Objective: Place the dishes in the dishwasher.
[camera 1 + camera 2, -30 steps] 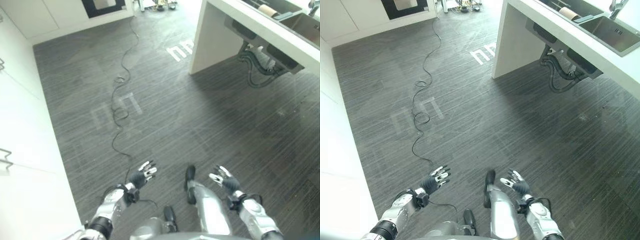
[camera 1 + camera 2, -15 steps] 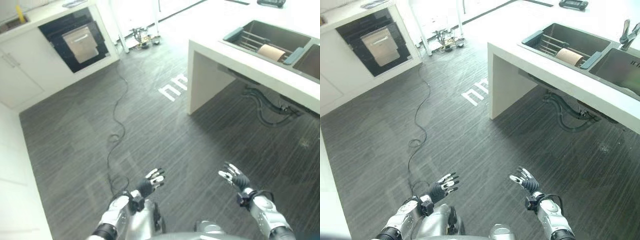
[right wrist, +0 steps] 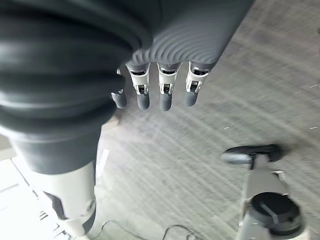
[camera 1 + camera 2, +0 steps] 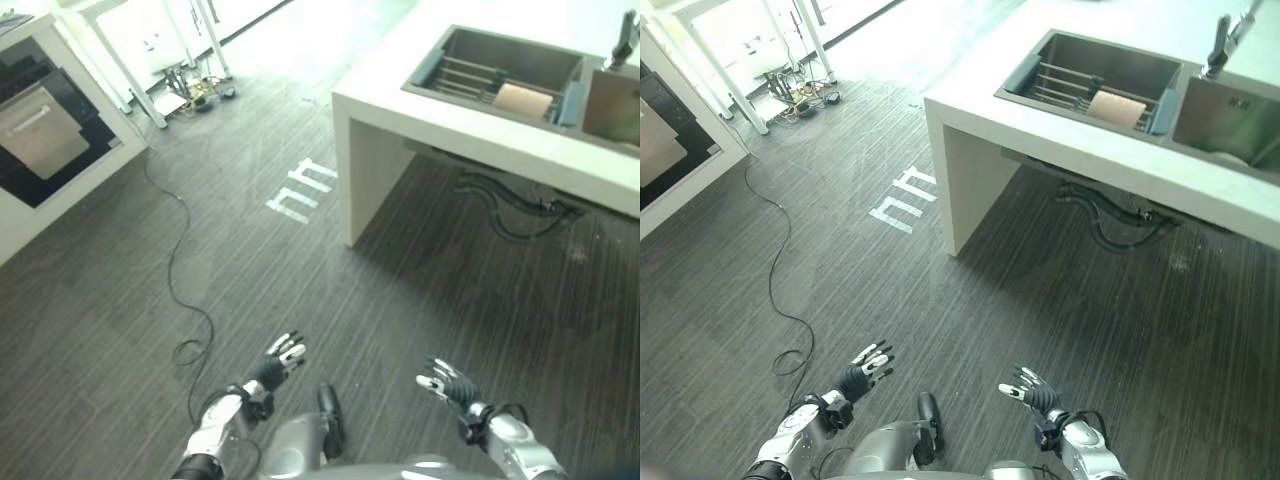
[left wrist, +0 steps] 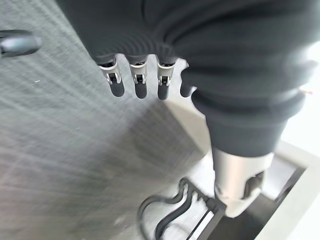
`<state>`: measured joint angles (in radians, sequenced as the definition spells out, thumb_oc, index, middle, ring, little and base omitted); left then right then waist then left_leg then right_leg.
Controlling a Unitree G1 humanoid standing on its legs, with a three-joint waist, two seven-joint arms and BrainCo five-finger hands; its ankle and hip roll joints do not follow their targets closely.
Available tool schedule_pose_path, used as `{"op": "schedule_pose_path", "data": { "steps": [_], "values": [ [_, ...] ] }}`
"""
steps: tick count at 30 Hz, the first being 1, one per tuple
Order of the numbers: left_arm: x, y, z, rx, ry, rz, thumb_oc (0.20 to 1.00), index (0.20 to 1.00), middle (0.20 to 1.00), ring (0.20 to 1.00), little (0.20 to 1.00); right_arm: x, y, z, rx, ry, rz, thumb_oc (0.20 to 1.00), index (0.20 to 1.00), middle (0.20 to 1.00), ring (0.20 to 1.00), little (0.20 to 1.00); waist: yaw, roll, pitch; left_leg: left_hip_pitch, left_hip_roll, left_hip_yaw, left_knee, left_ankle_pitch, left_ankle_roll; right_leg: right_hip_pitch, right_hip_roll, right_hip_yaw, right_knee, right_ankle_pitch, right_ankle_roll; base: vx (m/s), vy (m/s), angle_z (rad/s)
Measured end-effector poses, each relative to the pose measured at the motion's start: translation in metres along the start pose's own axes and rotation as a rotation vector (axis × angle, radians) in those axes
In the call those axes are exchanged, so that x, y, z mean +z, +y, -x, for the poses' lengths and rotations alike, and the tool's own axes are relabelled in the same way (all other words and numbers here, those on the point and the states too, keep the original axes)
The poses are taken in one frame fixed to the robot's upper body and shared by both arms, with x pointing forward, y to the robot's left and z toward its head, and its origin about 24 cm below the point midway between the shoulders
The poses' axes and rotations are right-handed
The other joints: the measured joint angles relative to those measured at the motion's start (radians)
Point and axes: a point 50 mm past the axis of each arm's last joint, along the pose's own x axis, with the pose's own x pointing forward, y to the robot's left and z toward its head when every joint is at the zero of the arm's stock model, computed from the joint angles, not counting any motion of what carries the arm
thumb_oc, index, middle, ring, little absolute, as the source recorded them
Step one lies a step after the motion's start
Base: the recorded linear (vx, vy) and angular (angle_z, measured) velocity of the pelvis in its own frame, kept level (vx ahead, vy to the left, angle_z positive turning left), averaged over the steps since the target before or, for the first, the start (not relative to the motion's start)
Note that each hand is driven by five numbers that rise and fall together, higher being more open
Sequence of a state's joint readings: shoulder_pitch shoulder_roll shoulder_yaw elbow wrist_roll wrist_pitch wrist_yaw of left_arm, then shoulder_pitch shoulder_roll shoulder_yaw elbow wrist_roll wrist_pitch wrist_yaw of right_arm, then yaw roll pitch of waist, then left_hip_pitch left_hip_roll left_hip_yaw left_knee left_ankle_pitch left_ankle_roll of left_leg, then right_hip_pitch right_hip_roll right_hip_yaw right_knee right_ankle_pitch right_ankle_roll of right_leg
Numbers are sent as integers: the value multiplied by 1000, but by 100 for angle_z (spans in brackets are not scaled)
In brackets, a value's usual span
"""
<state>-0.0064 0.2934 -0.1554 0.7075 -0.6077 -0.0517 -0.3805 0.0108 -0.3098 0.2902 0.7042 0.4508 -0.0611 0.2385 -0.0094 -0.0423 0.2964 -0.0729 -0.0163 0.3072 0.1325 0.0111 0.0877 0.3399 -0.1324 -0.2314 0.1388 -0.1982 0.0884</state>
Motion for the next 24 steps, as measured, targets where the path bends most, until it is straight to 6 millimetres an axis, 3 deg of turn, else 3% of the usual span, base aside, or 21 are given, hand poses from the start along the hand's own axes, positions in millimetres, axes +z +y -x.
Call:
{"op": "schedule_pose_path", "data": {
  "steps": [2,3,4,5,6,8,9,10,11,12,13,14,15,16,17,19,21,22,23,24],
  "values": [
    [6,2,-1,9,-19,-20,1000,1000,1000,1000,1000,11,4,-4,18,-44,8,1000,1000,1000,1000,1000,1,4,0,38,-6,-3,-44,-1,4,-35,-11,5,99,22,21,209,128,7],
    [13,4,-2,17,-30,-48,1000,1000,1000,1000,1000,16,7,-6,27,-63,5,1000,1000,1000,1000,1000,3,8,1,57,-11,-17,-61,-7,13,-82,-20,5,215,38,36,181,70,22],
    [24,6,-5,21,-40,-108,1000,1000,1000,1000,1000,20,12,-8,43,-86,1,1000,1000,1000,1000,1000,1,25,8,90,-2,-25,-84,-14,25,-210,-54,22,476,109,97,118,13,1],
    [25,5,-6,31,-37,-129,1000,1000,1000,1000,1000,23,15,-10,57,-91,10,1000,1000,1000,1000,1000,8,49,14,120,4,-10,-118,-13,23,-283,-86,-1,557,43,91,79,-174,-31],
    [25,2,-9,32,-34,-140,1000,1000,1000,1000,1000,36,17,-14,74,-128,31,1000,1000,1000,1000,1000,15,102,19,138,33,12,-137,-11,21,-386,-118,-67,461,1,80,25,-246,-46],
    [31,-5,-12,19,-65,-147,1000,1000,1000,1000,1000,39,18,-13,82,-137,42,1000,1000,1000,1000,1000,15,119,25,169,34,31,-163,-12,15,-446,-159,-122,273,14,78,69,-316,-26],
    [31,-3,-11,29,-76,-150,1000,1000,1000,1000,1000,40,18,-13,83,-141,41,1000,1000,1000,1000,1000,7,116,24,176,23,27,-166,-20,3,-489,-193,-107,109,93,134,139,-454,7],
    [25,1,-5,65,-78,-126,1000,1000,1000,1000,1000,36,19,-12,83,-129,31,1000,1000,1000,1000,1000,-9,93,25,213,10,22,-183,-27,-4,-532,-247,-103,39,211,146,127,-507,11],
    [8,11,8,100,-44,-111,1000,1000,1000,1000,1000,24,23,-10,94,-101,7,1000,1000,1000,1000,1000,-4,60,8,257,25,33,-189,-41,-34,-531,-256,-143,74,252,124,159,-735,5],
    [-9,19,23,135,4,-95,1000,1000,1000,1000,1000,20,23,-8,102,-96,1,1000,1000,1000,1000,1000,-3,32,-11,268,55,36,-187,-48,-69,-518,-240,-182,127,260,110,97,-526,-12],
    [-12,19,25,140,12,-92,1000,1000,1000,1000,1000,19,22,-7,97,-93,-1,1000,1000,1000,1000,1000,1,31,-13,271,69,33,-185,-48,-84,-506,-231,-212,126,256,105,76,-370,-12],
    [-15,20,27,146,22,-92,1000,1000,1000,1000,1000,18,22,-7,94,-91,-4,1000,1000,1000,1000,1000,3,11,-24,273,90,32,-181,-48,-114,-474,-189,-205,94,256,102,81,-293,-18],
    [-17,16,24,142,26,-75,1000,1000,1000,1000,1000,16,15,-4,75,-78,7,1000,1000,1000,1000,1000,2,18,-37,291,137,24,-176,-48,-150,-385,-90,-160,-22,286,6,99,-380,-24],
    [-17,10,22,122,23,-76,1000,1000,1000,1000,1000,18,11,-3,66,-80,16,1000,1000,1000,1000,1000,-11,29,-43,284,161,23,-163,-42,-155,-372,-56,-151,-44,291,-3,109,-432,-27],
    [-12,1,13,96,-2,-69,1000,1000,1000,1000,1000,24,0,-1,47,-84,46,1000,1000,1000,1000,1000,-36,38,-47,282,221,-12,-91,-30,-172,-321,10,-132,-87,263,-30,99,-392,-48],
    [-7,-11,1,67,-24,-55,1000,1000,1000,1000,1000,30,-14,4,6,-101,60,1000,1000,1000,1000,1000,-57,25,-85,186,317,-88,154,20,-222,-270,97,-98,-140,228,-117,137,-511,-62],
    [-4,-17,-7,51,-36,-45,1000,1000,1000,1000,1000,30,-21,6,-9,-92,61,1000,1000,1000,1000,1000,-64,11,-85,65,335,-132,348,126,-231,-279,112,-95,-128,198,-172,186,-231,-30],
    [-6,-18,-7,38,-26,-41,1000,1000,1000,1000,1000,22,-19,5,-7,-64,42,1000,1000,1000,1000,1000,-63,-23,-86,-35,305,-128,381,46,-256,-266,97,-97,-132,209,-153,315,-56,-42],
    [-8,-18,-6,40,-22,-37,1000,1000,1000,1000,1000,17,-17,6,0,-53,36,1000,1000,1000,1000,1000,-67,-18,-86,-65,260,-144,364,27,-251,-254,116,-77,-138,188,-153,396,-20,-62],
    [-10,-18,-5,44,-21,-29,1000,1000,1000,1000,1000,13,-19,7,-10,-42,25,1000,1000,1000,1000,1000,-64,-14,-82,-75,203,-182,334,-30,-229,-244,123,-59,-145,180,-143,226,71,-88]
  ]
}}
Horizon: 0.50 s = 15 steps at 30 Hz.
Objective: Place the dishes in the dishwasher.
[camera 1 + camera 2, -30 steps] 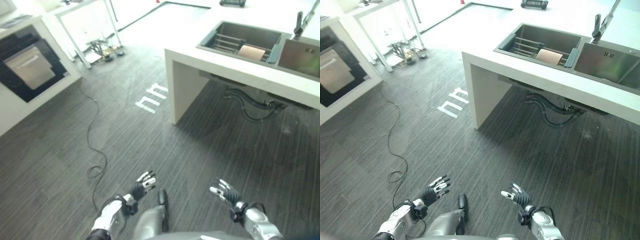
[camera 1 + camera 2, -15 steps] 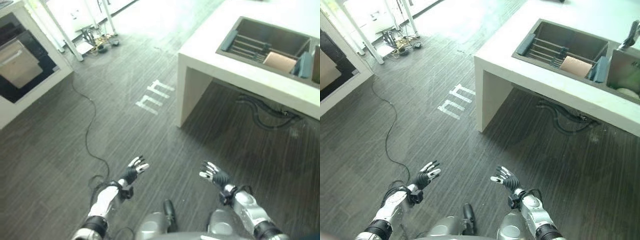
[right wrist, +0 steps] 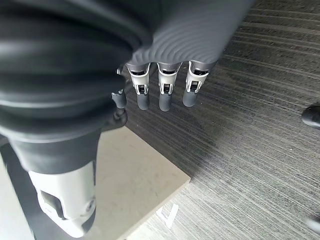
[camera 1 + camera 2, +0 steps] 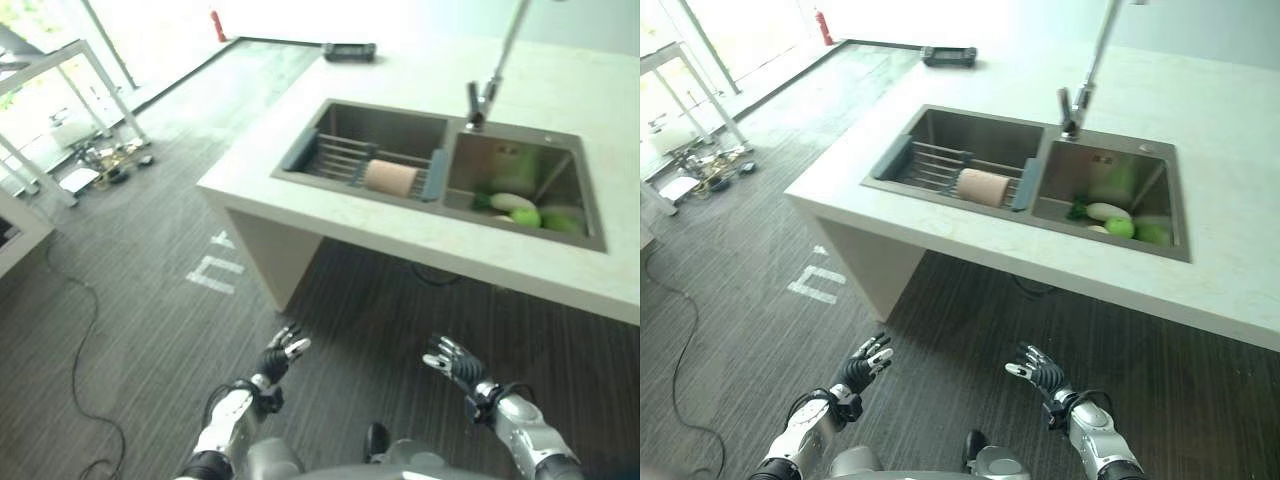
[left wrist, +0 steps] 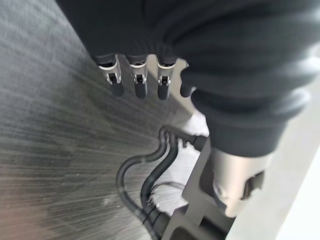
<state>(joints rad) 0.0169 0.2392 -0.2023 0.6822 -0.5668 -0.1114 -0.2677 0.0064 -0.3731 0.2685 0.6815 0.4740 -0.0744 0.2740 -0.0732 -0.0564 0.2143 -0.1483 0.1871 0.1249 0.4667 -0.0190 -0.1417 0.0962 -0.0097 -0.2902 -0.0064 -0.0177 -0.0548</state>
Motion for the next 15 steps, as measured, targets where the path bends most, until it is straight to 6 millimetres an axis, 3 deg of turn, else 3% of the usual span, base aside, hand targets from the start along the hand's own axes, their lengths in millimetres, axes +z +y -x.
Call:
{"op": "schedule_pose_path", "data": {
  "steps": [1,2,3,4,5,6,7,8,9,10,11,12,15],
  "values": [
    [-7,4,6,15,22,4,1000,1000,1000,1000,1000,-6,4,-1,9,18,-10,1000,1000,1000,1000,1000,21,16,-1,51,-89,-44,-174,-14,20,12,17,34,0,-7,9,355,161,-83],
    [-7,9,8,25,30,-10,1000,1000,1000,1000,1000,-15,9,2,27,50,-5,1000,1000,1000,1000,1000,5,34,-2,66,-115,-24,-317,8,41,43,59,29,-35,-9,0,315,160,-64],
    [-5,12,8,29,27,-20,1000,1000,1000,1000,1000,-21,12,4,31,65,-14,1000,1000,1000,1000,1000,4,37,-4,76,-119,-38,-419,40,32,58,82,46,-38,-26,11,336,169,-18],
    [-6,15,10,39,34,-24,1000,1000,1000,1000,1000,-26,14,4,35,76,-24,1000,1000,1000,1000,1000,21,37,-5,91,-117,-78,-539,96,20,52,94,51,-17,-61,73,205,153,-37],
    [-11,17,11,49,53,-18,1000,1000,1000,1000,1000,-28,15,4,33,83,-29,1000,1000,1000,1000,1000,42,30,-1,87,-108,-122,-565,127,12,36,90,54,47,-96,77,207,197,-42],
    [-14,17,13,52,62,-15,1000,1000,1000,1000,1000,-29,13,5,26,87,-29,1000,1000,1000,1000,1000,44,22,-1,81,-98,-124,-563,146,3,36,94,64,59,-92,32,117,177,-36],
    [-17,15,13,37,83,-31,1000,1000,1000,1000,1000,-29,9,6,9,89,-35,1000,1000,1000,1000,1000,47,10,1,76,-93,-48,-558,142,28,47,90,69,41,-93,44,113,163,-17],
    [-15,12,11,17,88,-52,1000,1000,1000,1000,1000,-30,7,6,-1,91,-39,1000,1000,1000,1000,1000,48,20,8,80,-112,2,-559,152,56,47,60,63,74,-138,226,97,126,-66],
    [-16,2,7,10,58,-6,1000,1000,1000,1000,1000,-13,-9,8,-22,49,6,1000,1000,1000,1000,1000,54,109,13,104,-29,-62,-554,158,65,-72,36,53,240,-189,29,135,153,-78],
    [-14,5,7,11,54,-16,1000,1000,1000,1000,1000,-9,-8,7,-15,34,15,1000,1000,1000,1000,1000,59,100,6,121,-41,-39,-543,155,60,-72,-43,29,187,-123,46,112,116,-67],
    [-15,2,5,7,74,-28,1000,1000,1000,1000,1000,-7,-11,7,-30,28,16,1000,1000,1000,1000,1000,18,136,15,155,-10,-34,-546,155,51,-30,-10,8,153,-115,32,100,113,-1],
    [-12,2,3,-3,61,-36,1000,1000,1000,1000,1000,-9,-13,9,-36,34,13,1000,1000,1000,1000,1000,-1,137,12,180,-24,-30,-553,153,47,-9,-15,3,125,-98,21,74,104,16],
    [0,5,0,3,14,-43,1000,1000,1000,1000,1000,-15,-5,8,-20,45,-5,1000,1000,1000,1000,1000,3,139,13,236,-36,0,-556,151,53,8,-1,4,107,-98,37,73,89,1]
  ]
}}
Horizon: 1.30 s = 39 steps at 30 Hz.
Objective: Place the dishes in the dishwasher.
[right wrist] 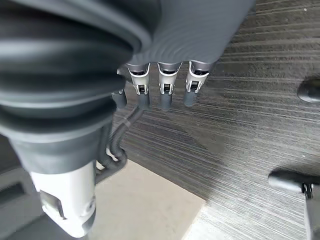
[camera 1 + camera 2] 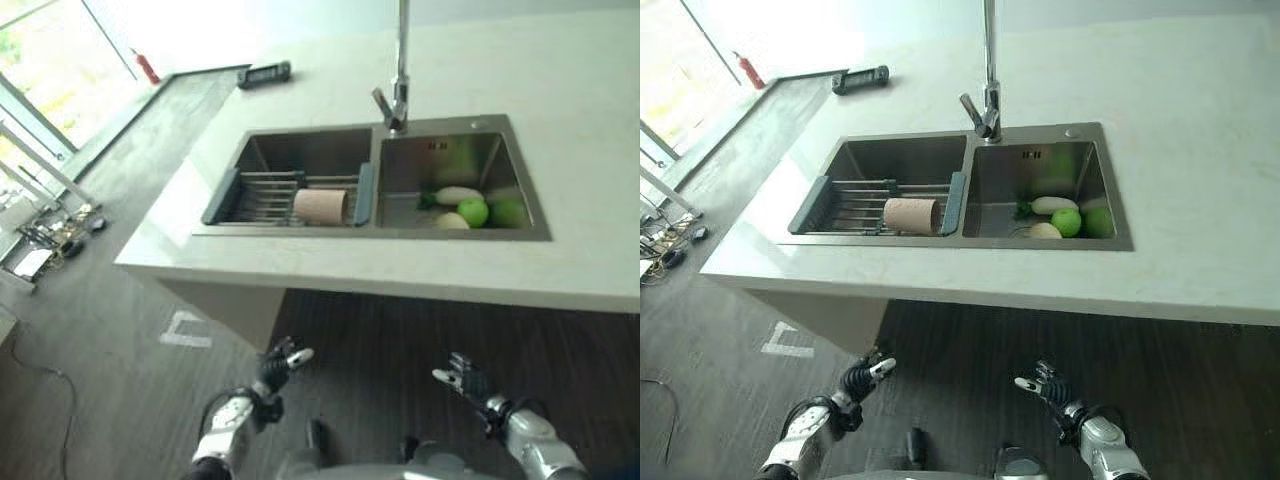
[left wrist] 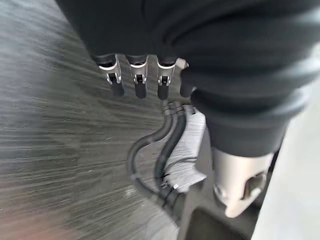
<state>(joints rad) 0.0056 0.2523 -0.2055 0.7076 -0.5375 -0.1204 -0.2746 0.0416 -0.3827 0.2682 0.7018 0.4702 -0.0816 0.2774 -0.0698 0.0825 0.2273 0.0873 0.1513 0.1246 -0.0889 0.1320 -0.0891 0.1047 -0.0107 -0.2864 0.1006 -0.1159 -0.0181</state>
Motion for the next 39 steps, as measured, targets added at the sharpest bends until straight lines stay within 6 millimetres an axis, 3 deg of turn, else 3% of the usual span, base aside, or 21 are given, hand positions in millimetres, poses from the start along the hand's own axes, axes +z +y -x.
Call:
{"op": "schedule_pose_path", "data": {
  "steps": [4,9,12,13,15,16,18,19,20,21,23,24,26,30,32,33,35,36,38,39],
  "values": [
    [0,9,5,22,10,-19,1000,1000,1000,1000,1000,-3,15,-5,25,-11,-41,1000,1000,1000,1000,1000,25,-68,1,9,-29,-3,0,-10,13,13,-31,3,-12,22,36,57,64,3],
    [-2,18,11,43,26,-44,1000,1000,1000,1000,1000,8,19,-12,27,-43,-45,1000,1000,1000,1000,1000,49,-69,1,23,-62,51,0,-79,36,9,-67,28,-33,38,76,83,142,-21],
    [-4,20,11,48,36,-48,1000,1000,1000,1000,1000,-5,19,-8,-2,-5,-66,1000,1000,1000,1000,1000,47,-77,1,18,-100,52,-1,-89,57,-24,-94,55,-17,38,95,111,202,-23],
    [-5,21,12,51,43,-49,1000,1000,1000,1000,1000,-10,18,-8,-11,11,-74,1000,1000,1000,1000,1000,45,-79,1,17,-114,53,0,-88,72,-35,-108,62,0,25,116,69,265,-14],
    [-3,20,10,44,45,-73,1000,1000,1000,1000,1000,-18,18,-4,-28,31,-85,1000,1000,1000,1000,1000,34,-94,3,13,-153,56,2,-93,101,-56,-140,72,52,29,139,18,222,-5],
    [-2,17,6,39,44,-73,1000,1000,1000,1000,1000,-18,17,-3,-36,31,-84,1000,1000,1000,1000,1000,32,-93,8,-16,-173,49,42,-113,143,-107,-161,95,144,23,147,23,151,-23],
    [-5,12,2,21,63,-77,1000,1000,1000,1000,1000,-10,14,-6,-47,11,-71,1000,1000,1000,1000,1000,12,-56,28,-33,-160,48,71,-132,159,-212,-172,117,314,83,184,47,101,-21],
    [-5,11,2,17,65,-81,1000,1000,1000,1000,1000,-12,15,-6,-44,14,-71,1000,1000,1000,1000,1000,4,-46,32,-32,-160,49,72,-134,163,-239,-173,117,359,121,181,42,-3,-12],
    [-7,13,4,24,73,-85,1000,1000,1000,1000,1000,-11,18,-7,-32,17,-54,1000,1000,1000,1000,1000,5,-43,39,-13,-149,63,66,-135,168,-275,-194,105,410,118,183,60,-90,-28],
    [-8,15,5,35,78,-84,1000,1000,1000,1000,1000,-12,19,-6,-25,21,-44,1000,1000,1000,1000,1000,7,-44,40,-8,-149,80,61,-136,168,-294,-207,74,401,100,179,69,-139,-36],
    [-10,19,8,51,84,-80,1000,1000,1000,1000,1000,-8,20,-7,-13,6,-31,1000,1000,1000,1000,1000,14,-50,41,-4,-159,109,40,-129,157,-295,-241,-18,248,100,186,100,-209,-43],
    [-10,23,10,65,84,-75,1000,1000,1000,1000,1000,-5,21,-8,-6,-6,-22,1000,1000,1000,1000,1000,25,-64,39,-1,-172,116,37,-127,154,-280,-257,-46,132,118,212,102,-233,-26],
    [-8,27,11,84,81,-61,1000,1000,1000,1000,1000,-8,20,-6,-7,7,-22,1000,1000,1000,1000,1000,22,-85,39,11,-194,108,35,-128,155,-239,-277,-29,17,157,235,83,-219,13],
    [-20,32,20,109,115,-45,1000,1000,1000,1000,1000,-13,19,-6,-11,32,-33,1000,1000,1000,1000,1000,39,-100,29,43,-190,102,17,-131,157,-170,-269,-61,-5,189,230,73,-173,8],
    [-39,34,33,127,172,-26,1000,1000,1000,1000,1000,-24,15,-3,-38,67,-65,1000,1000,1000,1000,1000,50,-126,15,60,-179,90,10,-126,141,-54,-244,-67,-89,231,189,115,-253,12],
    [-44,33,35,136,184,-15,1000,1000,1000,1000,1000,-34,14,0,-48,102,-79,1000,1000,1000,1000,1000,48,-132,10,71,-167,78,14,-129,118,-4,-221,-67,-132,222,169,120,-291,18],
    [-53,27,35,141,203,14,1000,1000,1000,1000,1000,-50,10,6,-75,167,-93,1000,1000,1000,1000,1000,45,-109,0,81,-117,69,43,-148,82,34,-170,-63,-138,194,149,55,-159,15],
    [-55,27,34,149,217,17,1000,1000,1000,1000,1000,-54,9,8,-81,181,-97,1000,1000,1000,1000,1000,44,-112,-3,71,-103,62,87,-167,67,48,-160,-49,-131,168,138,33,-83,17],
    [-53,27,29,154,224,13,1000,1000,1000,1000,1000,-49,4,8,-86,170,-80,1000,1000,1000,1000,1000,45,-111,-3,8,-60,51,195,-184,49,24,-123,-54,-91,123,105,50,-22,13],
    [-51,28,26,159,222,9,1000,1000,1000,1000,1000,-45,1,7,-92,157,-71,1000,1000,1000,1000,1000,45,-121,1,-61,-45,38,317,-181,42,9,-123,-49,-85,92,83,79,151,10]
  ]
}}
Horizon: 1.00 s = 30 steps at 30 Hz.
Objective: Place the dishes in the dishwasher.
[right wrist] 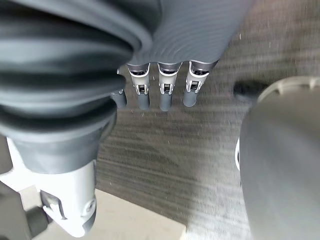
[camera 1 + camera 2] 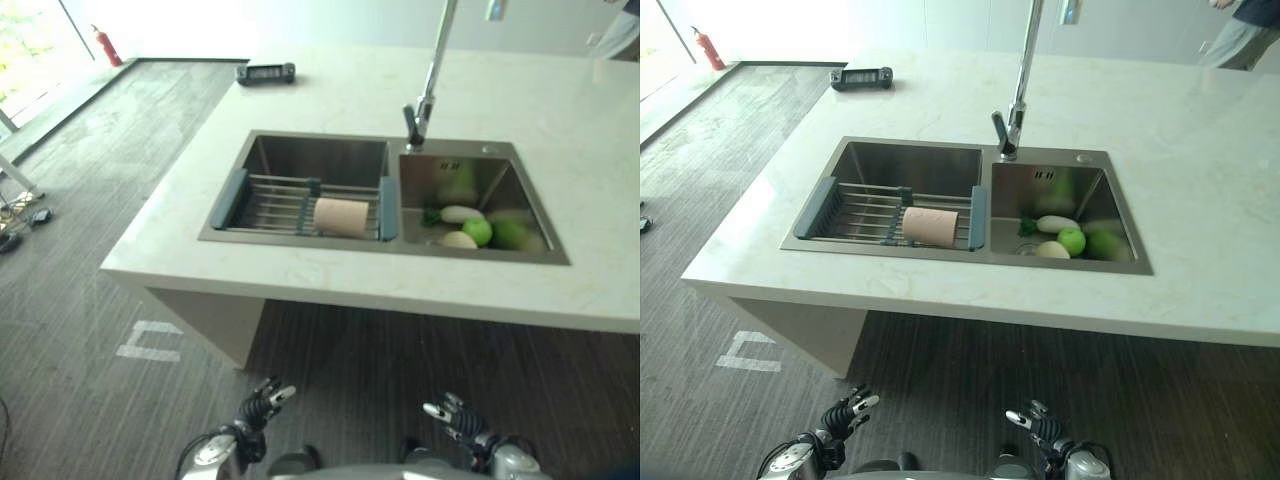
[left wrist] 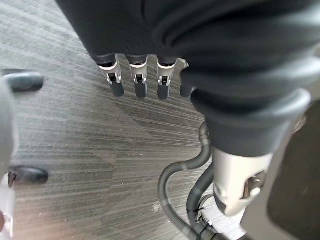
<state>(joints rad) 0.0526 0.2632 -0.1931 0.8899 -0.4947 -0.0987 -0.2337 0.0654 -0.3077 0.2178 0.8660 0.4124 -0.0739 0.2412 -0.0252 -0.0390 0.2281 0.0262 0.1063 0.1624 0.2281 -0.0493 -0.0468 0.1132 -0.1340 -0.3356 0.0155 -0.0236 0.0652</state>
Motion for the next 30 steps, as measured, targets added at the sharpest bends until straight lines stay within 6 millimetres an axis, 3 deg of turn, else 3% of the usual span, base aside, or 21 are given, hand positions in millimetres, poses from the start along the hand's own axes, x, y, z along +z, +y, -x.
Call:
{"op": "schedule_pose_path", "data": {
  "steps": [1,2,3,5,7,9,10,11,13,14,16,17,19,20,21,23,24,26,29,30],
  "values": [
    [8,-1,-4,-2,-17,-6,1000,1000,1000,1000,1000,2,-2,-1,-7,-2,6,1000,1000,1000,1000,1000,2,-18,11,-95,11,-30,151,11,-34,-1,-1,11,0,-2,-16,134,275,3],
    [9,-3,-5,-6,-19,-6,1000,1000,1000,1000,1000,2,-5,0,-16,2,12,1000,1000,1000,1000,1000,6,-23,13,-133,16,-55,207,4,-40,1,0,16,-2,-1,-17,108,258,-19],
    [5,-2,-3,-7,-8,-2,1000,1000,1000,1000,1000,3,-10,1,-28,6,22,1000,1000,1000,1000,1000,8,-18,11,-143,18,-75,167,-5,-39,-5,7,22,-3,6,-5,111,255,-35],
    [-2,-6,-4,-20,13,10,1000,1000,1000,1000,1000,12,-25,4,-61,-15,50,1000,1000,1000,1000,1000,-1,32,15,-144,82,-37,-36,24,-72,-16,40,20,7,-15,-33,117,316,-26],
    [-5,-9,-5,-26,25,15,1000,1000,1000,1000,1000,7,-36,10,-99,-3,37,1000,1000,1000,1000,1000,-17,57,21,-134,107,-8,-114,52,-65,1,53,11,-13,-2,-11,165,307,-13],
    [-7,-9,-5,-27,39,16,1000,1000,1000,1000,1000,1,-35,11,-100,7,25,1000,1000,1000,1000,1000,-22,53,20,-62,69,-16,-183,54,-64,9,34,18,-10,-8,-5,196,219,-19],
    [-8,-11,-5,-38,40,10,1000,1000,1000,1000,1000,-4,-35,14,-97,7,24,1000,1000,1000,1000,1000,-26,70,13,4,33,-20,-211,65,-43,7,31,33,14,-11,9,168,166,-22],
    [-2,-9,-7,-35,30,-4,1000,1000,1000,1000,1000,-10,-26,13,-76,8,3,1000,1000,1000,1000,1000,-22,53,20,51,-5,-32,-262,87,0,-33,7,54,104,-21,27,120,84,-17],
    [6,0,-6,-21,23,-49,1000,1000,1000,1000,1000,-6,-2,7,-9,-40,-23,1000,1000,1000,1000,1000,-26,31,29,86,-21,-32,-279,76,37,-157,-56,100,366,-40,38,51,-131,5],
    [9,6,-5,-7,19,-60,1000,1000,1000,1000,1000,-2,4,5,10,-61,-26,1000,1000,1000,1000,1000,-26,19,32,93,-25,-27,-283,76,36,-176,-66,106,365,-53,58,19,-245,-7],
    [18,13,-2,8,-14,-73,1000,1000,1000,1000,1000,13,9,0,32,-105,-14,1000,1000,1000,1000,1000,-13,2,30,75,-45,3,-295,76,34,-191,-103,92,150,-19,117,4,-184,-18],
    [26,11,-3,5,-58,-35,1000,1000,1000,1000,1000,11,8,-2,22,-86,-16,1000,1000,1000,1000,1000,7,3,30,76,-45,1,-294,76,35,-160,-121,47,26,31,117,26,-125,5],
    [26,10,-2,-2,-65,-22,1000,1000,1000,1000,1000,9,5,-3,6,-73,-21,1000,1000,1000,1000,1000,13,-7,25,80,-49,-15,-295,72,26,-100,-116,43,-36,83,112,58,-84,19],
    [23,9,0,-6,-62,-20,1000,1000,1000,1000,1000,8,4,-2,1,-67,-24,1000,1000,1000,1000,1000,13,-29,14,86,-62,-17,-297,67,13,-67,-117,43,-61,122,102,68,-47,5],
    [14,5,2,-11,-48,-1,1000,1000,1000,1000,1000,10,-1,-2,-15,-68,-20,1000,1000,1000,1000,1000,18,-9,16,100,-50,-11,-297,61,-5,-35,-98,43,-104,154,93,106,-55,-8],
    [-10,-18,3,-57,-4,63,1000,1000,1000,1000,1000,8,-17,4,-56,-49,8,1000,1000,1000,1000,1000,2,61,11,121,5,-7,-314,65,-35,-18,-42,43,-104,137,70,116,-68,-11],
    [-13,-23,2,-64,3,80,1000,1000,1000,1000,1000,-1,-22,8,-72,-14,5,1000,1000,1000,1000,1000,2,68,6,147,35,-8,-320,60,-47,11,-12,32,-104,119,54,84,-61,4],
    [-7,-18,0,-44,2,77,1000,1000,1000,1000,1000,-9,-23,12,-78,4,-3,1000,1000,1000,1000,1000,3,48,-5,148,52,-14,-320,63,-61,16,8,24,-104,104,52,85,-59,7],
    [-40,-3,6,89,143,282,1000,1000,1000,1000,1000,-21,-21,13,-87,42,-24,1000,1000,1000,1000,1000,2,27,-40,149,49,-15,-320,63,-61,18,1,25,-104,104,53,31,-48,1],
    [-61,8,18,177,222,399,1000,1000,1000,1000,1000,-27,-16,13,-80,54,-40,1000,1000,1000,1000,1000,7,19,-48,148,46,-17,-318,64,-61,18,-3,24,-104,110,46,9,-35,4]
  ]
}}
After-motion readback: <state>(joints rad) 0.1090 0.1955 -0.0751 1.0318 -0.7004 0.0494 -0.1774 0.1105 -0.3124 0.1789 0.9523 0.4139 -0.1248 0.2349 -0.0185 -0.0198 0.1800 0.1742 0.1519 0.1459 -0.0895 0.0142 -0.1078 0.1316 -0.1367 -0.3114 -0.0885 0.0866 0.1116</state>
